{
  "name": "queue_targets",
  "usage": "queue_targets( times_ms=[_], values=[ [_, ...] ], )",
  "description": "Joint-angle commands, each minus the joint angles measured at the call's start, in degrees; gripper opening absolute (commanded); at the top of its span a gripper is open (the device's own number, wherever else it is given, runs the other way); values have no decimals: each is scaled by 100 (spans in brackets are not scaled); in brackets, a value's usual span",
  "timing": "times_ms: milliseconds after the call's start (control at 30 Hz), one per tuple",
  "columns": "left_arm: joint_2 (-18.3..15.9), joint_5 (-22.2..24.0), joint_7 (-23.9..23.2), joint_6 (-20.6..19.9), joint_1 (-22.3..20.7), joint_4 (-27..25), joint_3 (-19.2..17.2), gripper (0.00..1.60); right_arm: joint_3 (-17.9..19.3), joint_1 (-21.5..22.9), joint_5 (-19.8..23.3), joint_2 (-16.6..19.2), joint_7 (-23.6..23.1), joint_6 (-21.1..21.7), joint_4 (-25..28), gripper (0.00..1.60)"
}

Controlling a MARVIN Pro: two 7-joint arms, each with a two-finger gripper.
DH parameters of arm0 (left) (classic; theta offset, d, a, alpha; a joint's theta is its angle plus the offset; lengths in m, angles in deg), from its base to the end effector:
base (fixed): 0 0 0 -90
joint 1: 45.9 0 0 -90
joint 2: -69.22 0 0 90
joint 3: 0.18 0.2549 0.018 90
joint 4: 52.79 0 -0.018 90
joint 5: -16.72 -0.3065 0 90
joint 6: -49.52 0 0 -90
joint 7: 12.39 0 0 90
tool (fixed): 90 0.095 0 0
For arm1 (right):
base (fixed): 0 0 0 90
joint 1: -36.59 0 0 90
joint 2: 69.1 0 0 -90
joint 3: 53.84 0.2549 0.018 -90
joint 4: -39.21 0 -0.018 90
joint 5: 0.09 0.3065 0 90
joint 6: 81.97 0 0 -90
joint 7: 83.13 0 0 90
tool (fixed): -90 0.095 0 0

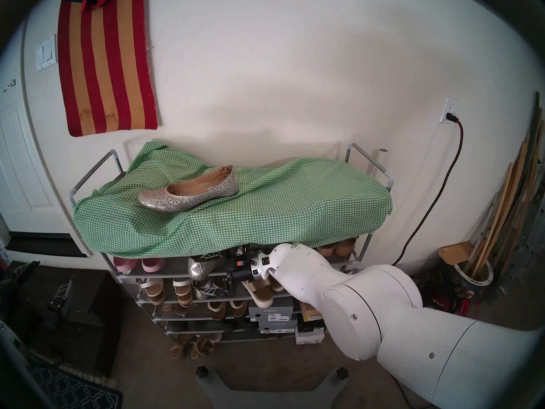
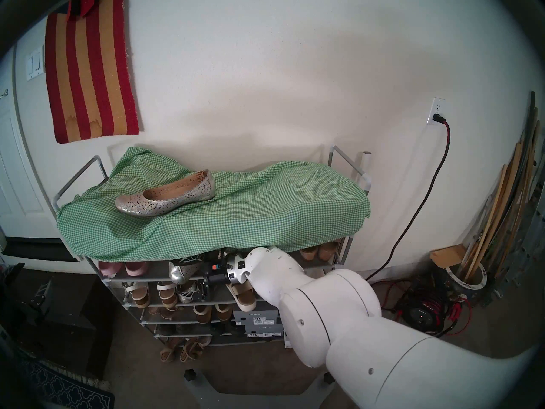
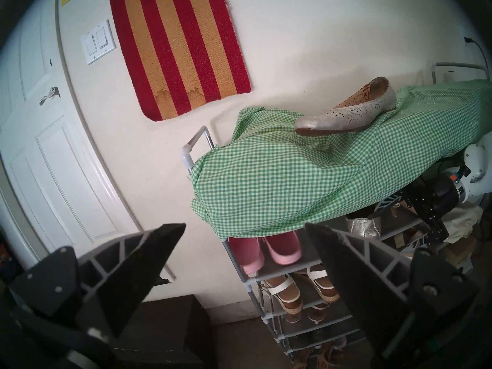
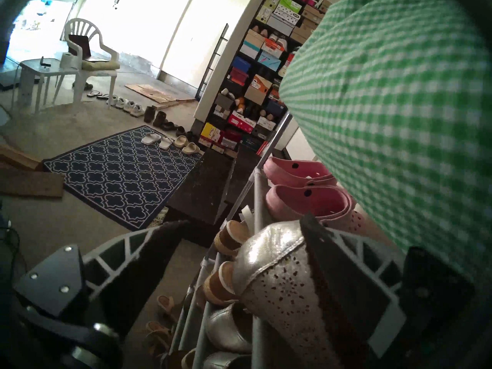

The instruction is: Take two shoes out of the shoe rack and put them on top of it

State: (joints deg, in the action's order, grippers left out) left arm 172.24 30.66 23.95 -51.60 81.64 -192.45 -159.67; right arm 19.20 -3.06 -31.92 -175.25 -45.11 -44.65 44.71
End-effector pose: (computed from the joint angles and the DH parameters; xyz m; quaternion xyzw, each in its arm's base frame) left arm 0.1081 0.2141 -0.1270 -0.7534 0.0747 -0.6373 0.1437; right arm 0.4251 0.2563 -0.3448 -0.3735 -0.6967 -0.5181 0.3265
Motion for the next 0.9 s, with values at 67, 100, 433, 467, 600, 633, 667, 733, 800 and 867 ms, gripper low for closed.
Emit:
queue_targets(
  times_ms=[67, 100, 433, 467, 600, 633, 667, 733, 800, 867],
  values=[
    [0, -4, 0, 4, -8, -34, 7, 160, -98, -97, -21, -105, -567, 105, 23, 160],
    [1, -4, -1, 4, -9, -34, 7, 160, -79, -93, -2, -106, -661, 120, 23, 160],
    [15, -13, -4, 1, -16, -34, 3, 160, 41, 23, 172, -66, -876, 250, 23, 160],
    [16, -13, -4, 0, -16, -34, 3, 160, 29, 37, 171, -58, -764, 259, 23, 160],
    [23, -19, -4, -2, -18, -34, 2, 160, 139, 87, 283, -26, -874, 347, 23, 160],
    [24, -20, -4, -3, -18, -34, 2, 160, 171, 101, 311, -19, -919, 373, 23, 160],
    [26, -22, -4, -4, -19, -34, 2, 160, 186, 107, 326, -13, -883, 399, 23, 160],
    [29, -24, -4, -5, -20, -34, 1, 160, 232, 130, 368, -5, -941, 462, 23, 160],
    [32, -27, -4, -7, -20, -34, 1, 160, 271, 148, 402, -3, -987, 552, 23, 160],
    [35, -30, -3, -8, -21, -34, 1, 160, 311, 166, 437, -3, -1074, 647, 23, 160]
  ],
)
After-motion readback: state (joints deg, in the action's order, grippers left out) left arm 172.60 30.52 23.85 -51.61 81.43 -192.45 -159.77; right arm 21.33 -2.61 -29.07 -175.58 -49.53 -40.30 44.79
